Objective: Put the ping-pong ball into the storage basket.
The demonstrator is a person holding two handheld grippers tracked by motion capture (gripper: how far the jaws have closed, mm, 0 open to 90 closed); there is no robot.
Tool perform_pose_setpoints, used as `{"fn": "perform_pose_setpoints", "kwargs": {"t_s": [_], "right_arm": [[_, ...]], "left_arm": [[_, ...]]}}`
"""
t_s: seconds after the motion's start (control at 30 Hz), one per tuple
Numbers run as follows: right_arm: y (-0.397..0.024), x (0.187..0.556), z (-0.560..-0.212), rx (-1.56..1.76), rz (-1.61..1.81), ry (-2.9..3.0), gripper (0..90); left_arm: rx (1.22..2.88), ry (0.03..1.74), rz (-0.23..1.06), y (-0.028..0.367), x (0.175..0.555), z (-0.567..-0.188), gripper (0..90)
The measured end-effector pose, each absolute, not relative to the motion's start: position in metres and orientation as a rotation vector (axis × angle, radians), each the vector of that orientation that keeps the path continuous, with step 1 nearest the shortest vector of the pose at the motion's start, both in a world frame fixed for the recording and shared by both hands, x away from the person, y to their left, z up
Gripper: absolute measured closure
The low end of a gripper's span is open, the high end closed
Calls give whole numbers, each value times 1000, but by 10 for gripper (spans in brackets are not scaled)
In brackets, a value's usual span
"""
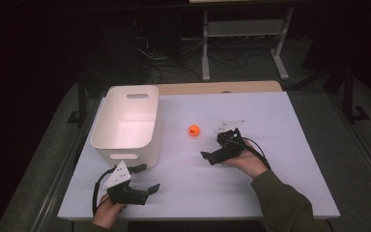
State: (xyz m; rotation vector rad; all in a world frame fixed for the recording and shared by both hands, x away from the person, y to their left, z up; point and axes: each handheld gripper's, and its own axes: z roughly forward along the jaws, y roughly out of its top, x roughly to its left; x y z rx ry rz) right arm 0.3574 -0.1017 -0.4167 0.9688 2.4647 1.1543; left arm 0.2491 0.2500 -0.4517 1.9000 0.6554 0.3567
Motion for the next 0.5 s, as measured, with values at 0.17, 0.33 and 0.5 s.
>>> {"fn": "perform_pose_setpoints", "kwargs": {"t_s": [0.17, 0.33, 0.5], "right_arm": [[-99, 359, -415, 962, 1158, 2464, 3], [-97, 362, -412, 949, 1160, 2465, 3], [-95, 364, -412, 955, 1161, 2465, 2]], "left_arm": [[1902, 656, 354, 250, 250, -452, 141], [1901, 656, 356, 250, 249, -452, 141], [1902, 655, 354, 250, 249, -452, 141]]}}
